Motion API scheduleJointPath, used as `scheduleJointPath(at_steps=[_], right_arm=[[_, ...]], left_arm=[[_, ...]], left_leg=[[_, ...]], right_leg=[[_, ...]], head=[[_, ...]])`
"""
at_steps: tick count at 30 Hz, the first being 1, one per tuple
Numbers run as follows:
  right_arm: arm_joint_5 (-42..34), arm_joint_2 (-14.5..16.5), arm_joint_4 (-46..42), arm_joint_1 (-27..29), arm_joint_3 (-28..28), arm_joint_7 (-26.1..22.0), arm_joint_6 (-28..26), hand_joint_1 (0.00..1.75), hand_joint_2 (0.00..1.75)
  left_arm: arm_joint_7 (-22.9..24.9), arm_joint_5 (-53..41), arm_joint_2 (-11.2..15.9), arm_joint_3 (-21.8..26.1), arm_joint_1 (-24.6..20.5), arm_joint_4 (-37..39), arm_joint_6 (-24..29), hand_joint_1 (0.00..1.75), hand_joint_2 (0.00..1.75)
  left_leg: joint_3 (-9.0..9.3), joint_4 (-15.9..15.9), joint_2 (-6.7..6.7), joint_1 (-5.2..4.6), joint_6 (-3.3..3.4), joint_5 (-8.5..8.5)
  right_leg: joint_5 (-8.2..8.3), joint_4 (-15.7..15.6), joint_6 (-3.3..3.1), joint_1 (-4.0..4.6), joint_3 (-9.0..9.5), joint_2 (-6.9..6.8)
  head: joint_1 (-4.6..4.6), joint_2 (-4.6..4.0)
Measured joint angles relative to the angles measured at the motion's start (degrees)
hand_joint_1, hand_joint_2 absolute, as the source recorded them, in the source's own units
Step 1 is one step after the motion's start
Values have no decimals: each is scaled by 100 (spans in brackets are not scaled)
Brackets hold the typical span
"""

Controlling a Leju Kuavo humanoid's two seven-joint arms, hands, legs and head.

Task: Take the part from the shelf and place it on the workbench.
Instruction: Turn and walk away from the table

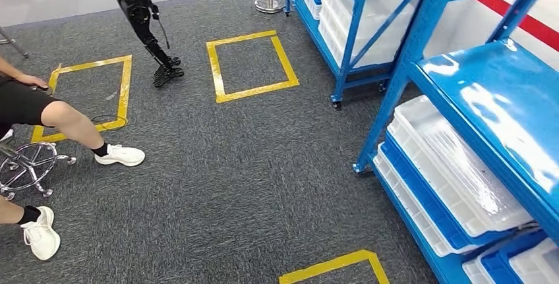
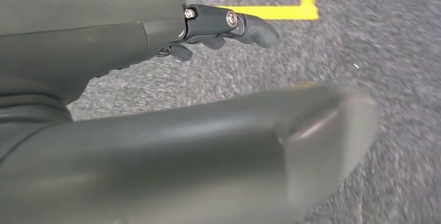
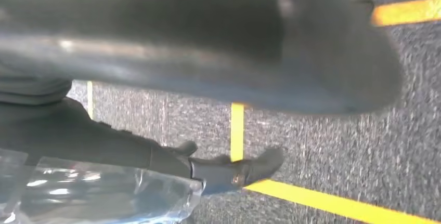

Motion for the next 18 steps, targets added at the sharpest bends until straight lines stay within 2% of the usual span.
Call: scheduleJointPath(at_steps=[1,2,3,4,6,7,8,9,10,11,13,14,15,17,18], right_arm=[[1,-7,1,9,0,1,1,0,0],[0,-13,1,20,0,1,-1,0,0],[-1,-19,2,28,0,2,-2,0,0],[-1,-22,2,33,0,2,-3,0,0],[-2,-20,2,32,0,2,-4,0,0],[-2,-16,2,34,0,2,-4,0,0],[-2,-13,2,42,0,1,-4,0,0],[-3,-12,2,53,0,1,-4,0,0],[-4,-13,2,63,0,1,-4,0,0],[-5,-12,2,70,0,-1,-4,0,0],[-10,6,2,71,0,-6,-8,0,0],[-13,20,2,72,0,-10,-10,0,0],[-16,32,2,77,-1,-13,-11,0,0],[-22,43,2,95,-2,-17,-14,0,0],[-23,43,2,104,-4,-19,-15,0,0]], left_arm=[[0,-4,-4,1,-11,1,1,0,0],[0,-9,-11,1,-22,1,1,0,0],[0,-14,-17,1,-28,1,0,0,0],[1,-19,-24,1,-27,2,-1,0,0],[1,-24,-28,1,-14,3,-1,0,0],[2,-24,-28,2,-4,3,-1,0,0],[2,-24,-28,3,3,3,-1,0,0],[2,-24,-28,4,9,3,-1,0,0],[2,-24,-28,5,11,3,-1,0,0],[1,-24,-28,6,12,3,-2,0,0],[-2,-27,-15,13,13,3,-4,0,0],[-5,-31,-9,17,13,3,-7,0,0],[-7,-35,-2,20,8,3,-8,0,0],[-10,-39,-1,22,-7,1,-11,0,0],[-12,-40,-2,22,-17,-1,-14,0,0]], left_leg=[[24,6,55,21,-42,-13],[36,26,51,56,-85,-38],[20,106,-34,87,-120,-121],[-49,294,-178,112,-144,-276],[-335,978,-517,126,-152,-718],[-502,1356,-603,121,-140,-897],[-620,1607,-647,114,-118,-970],[-652,1664,-669,104,-80,-924],[-584,1502,-696,86,-27,-772],[-426,1153,-762,59,41,-549],[-104,452,-1008,2,185,-227],[-12,253,-1091,-28,238,-157],[18,179,-1120,-51,274,-149],[64,48,-992,-69,336,-75],[112,-80,-922,-61,355,-9]], right_leg=[[4,2,-70,13,-22,78],[8,5,-129,13,-22,144],[25,2,-182,7,-21,209],[50,-4,-232,1,-12,275],[93,-2,-303,35,-27,406],[105,-1,-325,70,-40,482],[114,1,-339,106,-47,563],[121,2,-349,140,-48,646],[127,2,-356,168,-46,730],[135,2,-364,188,-42,813],[161,0,-362,196,-46,950],[178,-1,-348,182,-58,1011],[197,-8,-325,163,-75,1066],[248,-60,-255,167,-111,1162],[243,-52,-235,188,-148,1089]], head=[[-17,-1],[-22,-1],[-26,-1],[-31,-1],[-47,-1],[-49,-1],[-50,0],[-49,0],[-47,-1],[-47,-1],[-38,-1],[-44,-1],[-50,-1],[-70,-1],[-67,-1]])
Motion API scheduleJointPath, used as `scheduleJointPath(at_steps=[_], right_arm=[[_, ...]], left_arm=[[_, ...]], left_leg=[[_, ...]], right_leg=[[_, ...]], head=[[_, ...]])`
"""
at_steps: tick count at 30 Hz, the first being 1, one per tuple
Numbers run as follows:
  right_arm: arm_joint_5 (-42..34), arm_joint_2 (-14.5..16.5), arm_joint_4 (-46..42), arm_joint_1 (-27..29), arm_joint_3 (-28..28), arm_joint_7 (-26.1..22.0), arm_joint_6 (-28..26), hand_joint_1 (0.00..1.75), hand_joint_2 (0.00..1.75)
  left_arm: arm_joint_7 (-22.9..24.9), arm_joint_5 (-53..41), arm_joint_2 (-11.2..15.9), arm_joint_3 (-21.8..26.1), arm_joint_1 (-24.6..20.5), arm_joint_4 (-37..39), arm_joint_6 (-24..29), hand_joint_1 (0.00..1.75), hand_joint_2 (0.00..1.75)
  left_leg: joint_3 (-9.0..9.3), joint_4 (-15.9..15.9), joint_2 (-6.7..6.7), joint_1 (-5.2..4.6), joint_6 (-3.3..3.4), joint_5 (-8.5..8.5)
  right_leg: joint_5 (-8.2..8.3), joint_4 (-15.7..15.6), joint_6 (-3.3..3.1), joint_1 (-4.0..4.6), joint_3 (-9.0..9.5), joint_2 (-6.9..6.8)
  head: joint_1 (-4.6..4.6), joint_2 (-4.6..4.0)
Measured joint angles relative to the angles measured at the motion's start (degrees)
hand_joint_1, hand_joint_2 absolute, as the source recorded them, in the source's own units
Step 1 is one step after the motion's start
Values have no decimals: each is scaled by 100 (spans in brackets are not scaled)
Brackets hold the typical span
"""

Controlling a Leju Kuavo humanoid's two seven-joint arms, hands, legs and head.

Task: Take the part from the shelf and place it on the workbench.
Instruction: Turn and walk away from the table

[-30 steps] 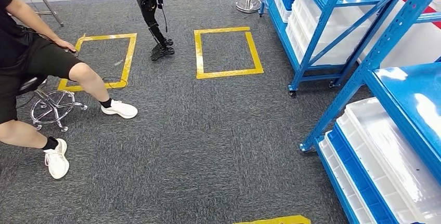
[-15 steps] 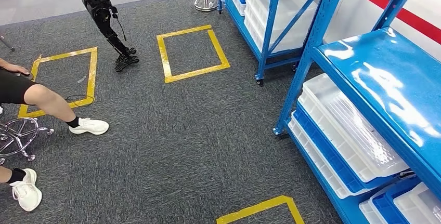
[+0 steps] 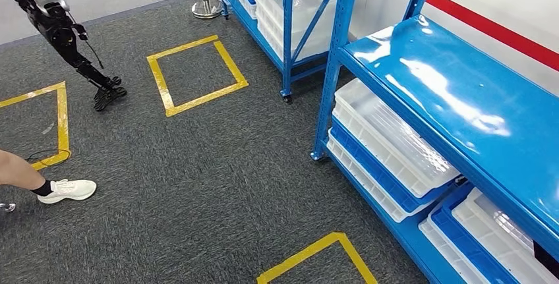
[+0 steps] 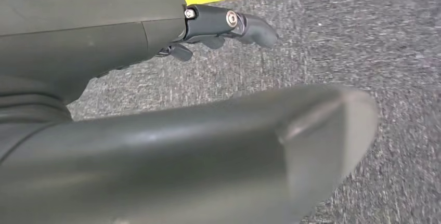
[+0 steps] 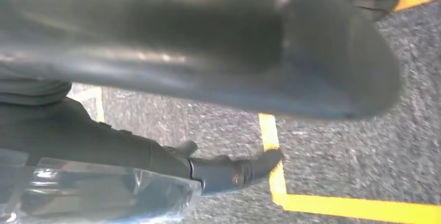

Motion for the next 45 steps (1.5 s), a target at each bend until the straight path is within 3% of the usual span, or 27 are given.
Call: scheduleJointPath(at_steps=[2,3,5,6,7,9,10,12,14,15,16,18,20,22,24,26,27,29,31,34,36,37,39,40,41,43,45], right_arm=[[-1,-10,0,-12,-4,-2,-3,0,0],[-2,-20,0,-23,-6,-2,-4,0,0],[-3,-43,0,-36,-7,-2,-7,0,0],[-4,-54,0,-25,-8,-1,-8,0,0],[-4,-61,0,-14,-8,-1,-10,0,0],[0,-66,0,-9,-9,0,-15,0,0],[4,-55,-1,-20,-9,-1,-16,0,0],[11,-48,-2,-42,-10,-2,-24,0,0],[13,-60,-1,-38,-11,-2,-33,0,0],[11,-64,-1,-34,-11,-2,-36,0,0],[9,-63,0,-32,-11,-2,-38,0,0],[5,-58,0,-36,-11,-2,-43,0,0],[1,-50,0,-39,-11,-2,-45,0,0],[-2,-46,0,-28,-13,2,-46,0,0],[-3,-40,0,-26,-13,6,-49,0,0],[-1,-6,0,-32,-14,7,-52,0,0],[2,13,0,-35,-14,8,-55,0,0],[7,34,0,-24,-15,9,-59,0,0],[8,36,1,-13,-16,12,-61,0,0],[8,8,1,-50,-20,15,-63,0,0],[8,-19,0,-62,-22,15,-63,0,0],[8,-34,1,-55,-26,16,-63,0,0],[8,-53,1,-44,-38,17,-63,0,0],[9,-43,1,-49,-43,17,-62,0,0],[9,-40,-2,-62,-48,17,-63,0,0],[13,-30,-7,-85,-52,16,-63,0,0],[17,-41,-8,-83,-56,17,-63,0,0]], left_arm=[[-7,-5,-6,1,-2,0,-11,0,0],[-10,-8,-8,0,4,1,-20,0,0],[-13,-8,-15,1,20,3,-35,0,0],[-13,-8,-18,1,22,4,-39,0,0],[-14,-8,-22,1,22,4,-42,0,0],[-18,-8,-24,1,19,4,-50,0,0],[-23,-9,-18,2,18,3,-52,0,0],[-38,-14,-6,1,7,-1,-54,0,0],[-49,-18,-13,0,-14,-1,-56,0,0],[-52,-19,-18,-1,-24,-1,-58,0,0],[-56,-19,-20,-1,-28,-1,-61,0,0],[-62,-22,-18,-1,-17,-1,-75,0,0],[-65,-25,-18,0,-1,0,-89,0,0],[-66,-25,-18,2,2,1,-95,0,0],[-68,-25,-14,2,0,1,-99,0,0],[-74,-28,9,0,-1,1,-100,0,0],[-77,-29,24,0,-3,0,-101,0,0],[-85,-31,41,0,-20,-3,-100,0,0],[-85,-29,38,2,-36,-5,-101,0,0],[-85,-29,20,2,-17,-3,-109,0,0],[-83,-28,2,2,-5,0,-111,0,0],[-83,-27,-9,2,-3,2,-111,0,0],[-83,-27,-20,2,-5,3,-111,0,0],[-82,-27,-12,2,-8,-2,-111,0,0],[-82,-27,-7,2,-8,-5,-110,0,0],[-83,-27,1,1,-15,-12,-108,0,0],[-81,-27,-11,1,-32,-10,-107,0,0]], left_leg=[[78,-243,166,28,23,139],[86,-293,255,24,14,171],[60,-304,438,29,-10,185],[50,-300,527,42,-38,184],[40,-287,606,64,-76,180],[1,-178,758,111,-201,133],[-28,-91,826,125,-275,86],[-62,45,939,124,-390,5],[-43,77,1031,156,-440,-22],[-41,119,991,188,-464,-71],[-79,243,872,218,-483,-186],[-326,846,500,241,-501,-606],[-676,1598,308,218,-466,-962],[-752,1724,263,170,-361,-892],[-444,1069,110,74,-153,-507],[-152,459,-106,-32,42,-256],[-91,323,-166,-74,102,-217],[-62,220,-81,-123,169,-163],[34,-37,71,-104,215,-10],[71,-275,324,-49,219,177],[11,-262,508,-21,136,203],[-24,-235,590,5,81,202],[-119,-98,746,87,-59,165],[-178,-7,820,109,-140,129],[-230,111,894,125,-227,64],[-264,247,1006,124,-359,-50],[-209,296,1087,156,-426,-105]], right_leg=[[-189,325,-13,29,-203,-312],[-363,668,-24,8,-376,-485],[-630,1340,17,-59,-684,-612],[-654,1457,83,-105,-718,-645],[-589,1326,172,-155,-624,-686],[-352,581,362,-247,-170,-902],[-264,263,399,-259,11,-1016],[-221,61,319,-233,129,-1109],[-213,110,183,-212,89,-970],[-202,115,136,-214,80,-906],[-185,116,90,-216,71,-835],[-142,114,15,-195,42,-697],[-105,115,-42,-130,0,-539],[-72,116,-87,-50,-26,-374],[-30,113,-120,0,-46,-211],[22,102,-106,15,-72,-73],[48,94,-81,2,-84,-12],[107,34,-6,-14,-103,108],[89,85,7,19,-168,-42],[-356,914,-51,12,-577,-511],[-560,1453,30,-86,-799,-622],[-546,1456,116,-144,-768,-665],[-354,832,333,-254,-376,-807],[-284,530,404,-277,-185,-923],[-238,293,426,-288,-54,-1025],[-262,277,314,-261,-53,-1086],[-276,304,183,-265,-86,-951]], head=[[35,-1],[52,-1],[69,0],[71,0],[72,-1],[76,-1],[88,-1],[90,0],[69,1],[62,1],[55,0],[36,-1],[24,-1],[24,0],[27,1],[48,1],[53,1],[44,0],[43,-1],[93,-1],[109,-1],[108,-1],[112,-1],[115,0],[127,-1],[96,-1],[36,-1]])
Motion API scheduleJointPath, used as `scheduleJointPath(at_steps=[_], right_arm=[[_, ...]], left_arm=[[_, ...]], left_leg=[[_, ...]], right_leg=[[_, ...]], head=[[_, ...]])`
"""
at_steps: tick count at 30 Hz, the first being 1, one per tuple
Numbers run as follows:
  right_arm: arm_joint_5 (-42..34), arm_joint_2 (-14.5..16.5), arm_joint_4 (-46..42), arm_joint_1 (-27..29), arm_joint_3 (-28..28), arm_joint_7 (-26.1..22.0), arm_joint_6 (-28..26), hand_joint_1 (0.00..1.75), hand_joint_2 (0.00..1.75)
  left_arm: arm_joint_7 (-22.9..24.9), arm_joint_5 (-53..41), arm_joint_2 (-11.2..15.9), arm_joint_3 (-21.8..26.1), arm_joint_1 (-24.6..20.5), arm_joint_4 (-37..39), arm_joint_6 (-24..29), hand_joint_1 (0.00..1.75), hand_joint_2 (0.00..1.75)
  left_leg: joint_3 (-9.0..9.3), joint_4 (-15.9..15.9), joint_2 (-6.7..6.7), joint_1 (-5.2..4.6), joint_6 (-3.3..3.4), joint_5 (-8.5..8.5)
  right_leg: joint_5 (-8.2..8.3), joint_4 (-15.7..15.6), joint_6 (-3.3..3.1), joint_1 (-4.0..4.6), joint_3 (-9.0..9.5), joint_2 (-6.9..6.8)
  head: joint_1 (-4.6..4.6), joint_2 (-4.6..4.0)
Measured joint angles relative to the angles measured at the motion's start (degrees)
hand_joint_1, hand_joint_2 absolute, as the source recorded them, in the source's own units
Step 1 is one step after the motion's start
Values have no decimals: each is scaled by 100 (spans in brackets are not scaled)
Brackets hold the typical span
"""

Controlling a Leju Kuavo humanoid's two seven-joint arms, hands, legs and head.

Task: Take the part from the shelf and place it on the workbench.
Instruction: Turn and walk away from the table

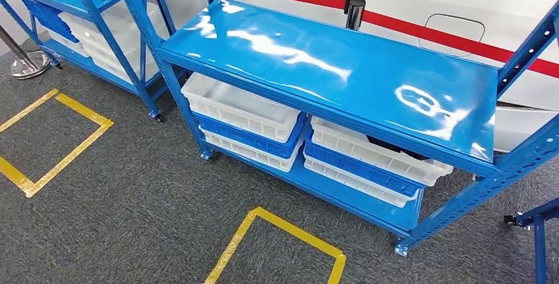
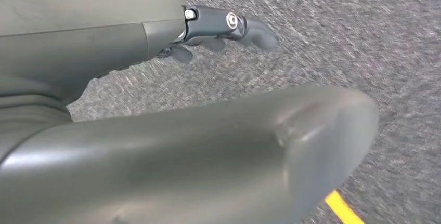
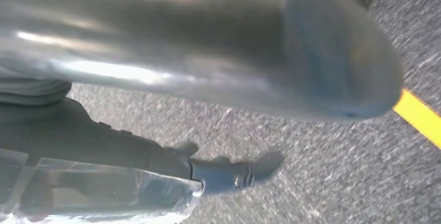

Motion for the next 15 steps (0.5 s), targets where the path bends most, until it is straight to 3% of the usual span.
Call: scheduleJointPath(at_steps=[2,4,5,6,7,8,10,12,15], right_arm=[[-1,-1,1,13,-2,6,0,0,0],[1,3,1,14,-3,11,0,0,0],[5,6,1,12,-3,13,0,0,0],[10,10,1,12,-3,13,0,0,0],[16,14,2,18,-3,13,0,0,0],[27,14,2,26,-4,13,0,0,0],[56,17,3,42,-3,11,-4,0,0],[82,35,3,46,-4,4,-13,0,0],[98,63,3,42,-5,-5,-27,0,0]], left_arm=[[1,1,-5,1,-12,1,3,0,0],[2,2,-5,1,4,2,5,0,0],[4,2,-5,2,16,4,7,0,0],[7,2,-5,2,25,5,7,0,0],[10,2,-5,3,29,7,8,0,0],[12,2,-5,3,29,7,8,0,0],[13,2,-3,3,22,7,9,0,0],[19,-3,11,2,9,7,12,0,0],[20,-7,32,2,-4,3,17,0,0]], left_leg=[[-4,168,-212,50,-57,-189],[-200,694,-610,72,-95,-636],[-345,1048,-725,69,-92,-856],[-460,1332,-777,65,-77,-991],[-504,1463,-797,56,-44,-1012],[-453,1388,-806,38,7,-919],[-104,735,-858,-29,167,-574],[162,198,-905,-110,306,-366],[200,-2,-895,-206,415,-260]], right_leg=[[33,8,-90,-24,-13,129],[96,11,-172,-9,-50,251],[130,14,-202,17,-82,328],[159,17,-220,49,-122,402],[186,18,-232,82,-154,469],[209,18,-238,113,-176,525],[248,13,-245,148,-191,604],[292,-11,-213,153,-189,650],[372,-91,-97,128,-189,663]], head=[[-36,0],[-60,-1],[-64,0],[-65,0],[-65,1],[-64,1],[-64,0],[-45,0],[-40,1]])
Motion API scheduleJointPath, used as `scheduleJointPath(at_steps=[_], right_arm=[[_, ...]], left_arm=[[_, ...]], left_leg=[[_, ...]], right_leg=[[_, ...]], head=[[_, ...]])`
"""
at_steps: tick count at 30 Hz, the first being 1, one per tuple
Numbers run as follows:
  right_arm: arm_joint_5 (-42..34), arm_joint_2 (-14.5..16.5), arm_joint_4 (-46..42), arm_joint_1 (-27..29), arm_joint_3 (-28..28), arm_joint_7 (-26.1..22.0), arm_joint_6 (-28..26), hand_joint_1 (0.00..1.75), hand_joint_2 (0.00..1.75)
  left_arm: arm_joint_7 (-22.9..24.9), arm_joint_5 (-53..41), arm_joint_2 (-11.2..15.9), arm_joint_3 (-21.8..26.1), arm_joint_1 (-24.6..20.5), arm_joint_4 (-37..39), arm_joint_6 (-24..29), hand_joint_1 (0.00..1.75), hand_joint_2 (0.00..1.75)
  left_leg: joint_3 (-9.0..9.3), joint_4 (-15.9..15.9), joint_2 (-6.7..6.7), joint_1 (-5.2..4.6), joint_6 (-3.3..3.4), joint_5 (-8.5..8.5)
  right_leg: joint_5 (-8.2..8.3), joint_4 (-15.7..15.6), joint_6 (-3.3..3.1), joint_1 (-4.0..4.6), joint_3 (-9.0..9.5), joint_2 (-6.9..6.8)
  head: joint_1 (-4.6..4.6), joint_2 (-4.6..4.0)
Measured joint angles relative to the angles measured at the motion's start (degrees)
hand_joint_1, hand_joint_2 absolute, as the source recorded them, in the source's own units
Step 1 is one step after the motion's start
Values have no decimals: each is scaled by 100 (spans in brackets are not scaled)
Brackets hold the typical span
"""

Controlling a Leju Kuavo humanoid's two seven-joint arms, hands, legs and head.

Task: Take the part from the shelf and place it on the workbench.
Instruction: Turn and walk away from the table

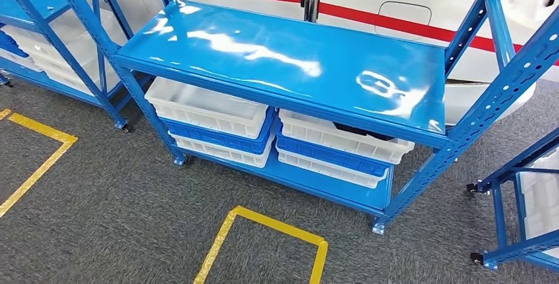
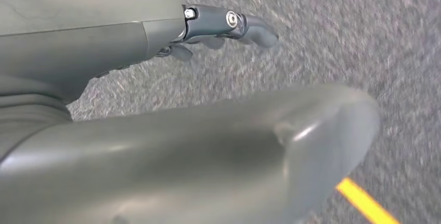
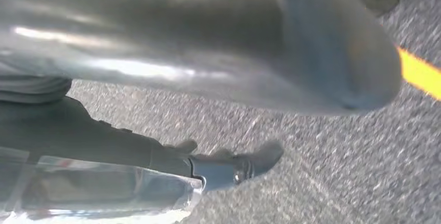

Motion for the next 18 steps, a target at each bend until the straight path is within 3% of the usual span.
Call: scheduleJointPath(at_steps=[2,3,5,7,8,10,12,14,16,18], right_arm=[[9,3,1,4,0,-3,-6,0,0],[13,-5,1,1,0,-5,-9,0,0],[21,-25,1,-10,0,-10,-12,0,0],[28,-51,1,-5,0,-10,-12,0,0],[32,-64,1,2,0,-10,-12,0,0],[26,-84,1,7,0,-10,-12,0,0],[5,-88,1,-12,0,-10,-12,0,0],[-10,-87,1,-25,0,-10,-12,0,0],[-20,-89,1,-19,0,-9,-12,0,0],[-28,-90,1,-15,0,-7,-12,0,0]], left_arm=[[0,-1,1,1,1,-1,1,0,0],[0,-3,-3,2,4,0,1,0,0],[1,-12,-15,3,19,1,-2,0,0],[5,-18,-28,3,31,5,-5,0,0],[8,-20,-36,3,34,7,-7,0,0],[10,-20,-46,3,32,8,-14,0,0],[10,-23,-49,3,29,7,-20,0,0],[9,-31,-49,3,27,6,-20,0,0],[9,-36,-50,3,25,6,-21,0,0],[9,-40,-53,2,26,7,-24,0,0]], left_leg=[[44,-215,34,3,67,175],[54,-318,57,15,99,270],[8,-395,117,24,115,376],[-70,-390,182,24,58,425],[-99,-387,204,27,30,443],[-152,-341,250,43,-30,463],[-202,-215,303,31,-113,430],[-220,-131,353,28,-195,406],[-222,-108,371,65,-254,396],[-316,140,264,106,-327,183]], right_leg=[[-35,69,28,32,-63,-110],[-149,242,1,52,-153,-183],[-548,914,-80,43,-428,-301],[-806,1433,-53,16,-567,-341],[-819,1428,-5,1,-493,-358],[-658,750,121,-38,12,-431],[-528,28,142,-47,459,-551],[-503,-155,53,-13,529,-570],[-461,-161,-29,-27,524,-485],[-407,-172,-108,-74,540,-403]], head=[[9,0],[20,1],[48,0],[63,1],[64,1],[69,1],[69,1],[61,1],[56,0],[37,0]])
